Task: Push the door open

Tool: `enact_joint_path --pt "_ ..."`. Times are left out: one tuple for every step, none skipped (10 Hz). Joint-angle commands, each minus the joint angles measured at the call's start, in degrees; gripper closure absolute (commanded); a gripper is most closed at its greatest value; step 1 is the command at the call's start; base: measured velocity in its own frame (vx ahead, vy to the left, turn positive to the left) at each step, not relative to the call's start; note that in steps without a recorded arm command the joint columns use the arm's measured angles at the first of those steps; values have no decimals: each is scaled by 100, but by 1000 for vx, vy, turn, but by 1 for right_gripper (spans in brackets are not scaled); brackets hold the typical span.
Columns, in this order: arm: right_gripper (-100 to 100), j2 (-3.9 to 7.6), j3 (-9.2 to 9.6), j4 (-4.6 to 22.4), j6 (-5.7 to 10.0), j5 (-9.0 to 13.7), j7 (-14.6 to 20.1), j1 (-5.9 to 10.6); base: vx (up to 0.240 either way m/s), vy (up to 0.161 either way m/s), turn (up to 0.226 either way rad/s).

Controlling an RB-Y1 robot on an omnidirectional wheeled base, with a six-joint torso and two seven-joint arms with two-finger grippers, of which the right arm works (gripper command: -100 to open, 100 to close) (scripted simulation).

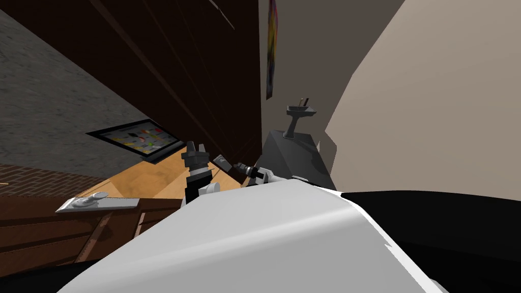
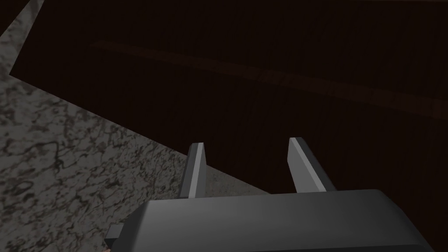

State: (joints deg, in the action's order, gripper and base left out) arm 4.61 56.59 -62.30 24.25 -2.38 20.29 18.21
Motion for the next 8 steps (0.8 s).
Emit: enact_joint_path --pt "100 -1 0 0 0 0 0 0 0 0 0" --pt "-100 -19 -205 83 -84 2 -90 10 -96 32 -85" --pt "-100 -51 -317 128 -130 3 -139 16 -159 42 -110" --pt "-100 -73 -373 151 -154 4 -164 19 -164 59 -43" --pt "-100 -152 -528 213 -217 5 -232 26 -188 61 -63" --pt "-100 -202 -600 242 -247 6 -264 30 -163 72 -58" --pt "-100 -137 -536 182 -216 4 -234 3 -66 36 -11" --pt "-100 -112 -583 227 -225 -2 -270 13 49 99 51"
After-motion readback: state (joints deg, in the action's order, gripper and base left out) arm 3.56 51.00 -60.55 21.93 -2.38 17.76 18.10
